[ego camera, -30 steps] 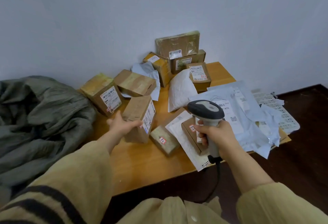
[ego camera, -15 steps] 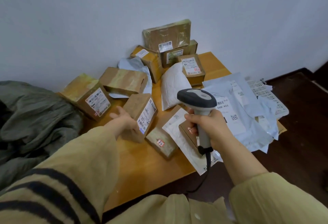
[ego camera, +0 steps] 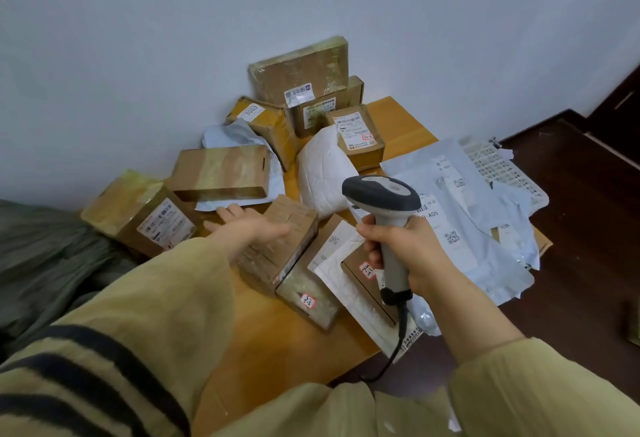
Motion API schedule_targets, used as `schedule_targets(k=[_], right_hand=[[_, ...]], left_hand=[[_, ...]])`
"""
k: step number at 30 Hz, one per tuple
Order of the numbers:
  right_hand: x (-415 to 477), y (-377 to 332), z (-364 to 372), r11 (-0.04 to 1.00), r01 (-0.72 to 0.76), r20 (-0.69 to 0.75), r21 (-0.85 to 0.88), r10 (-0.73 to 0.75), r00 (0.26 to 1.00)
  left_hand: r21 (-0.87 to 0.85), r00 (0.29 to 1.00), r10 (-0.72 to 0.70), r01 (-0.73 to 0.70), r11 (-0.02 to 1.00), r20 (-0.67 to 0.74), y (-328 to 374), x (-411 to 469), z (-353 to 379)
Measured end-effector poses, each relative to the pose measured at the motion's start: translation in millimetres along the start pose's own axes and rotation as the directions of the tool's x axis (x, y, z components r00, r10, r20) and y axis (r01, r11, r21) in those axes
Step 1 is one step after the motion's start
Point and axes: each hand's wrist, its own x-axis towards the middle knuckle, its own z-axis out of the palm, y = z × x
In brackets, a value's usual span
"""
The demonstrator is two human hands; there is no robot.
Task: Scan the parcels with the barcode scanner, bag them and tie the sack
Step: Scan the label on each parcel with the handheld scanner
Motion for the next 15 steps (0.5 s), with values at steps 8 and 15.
schedule_targets(k=[8, 15], right_hand=[[4, -11, -8, 0.994, -0.043, -0.042, 0.102, 0.047, 0.998], [15, -15, -10, 0.994, -0.032, -0.085, 0.107, 0.041, 0.996]], left_hand=[[0.283, 0.715, 0.608, -0.539, 0.793, -0.344, 93, 26, -29], [0.276, 0.674, 0.731, -0.686, 0.673, -0.109, 163, 60, -33]])
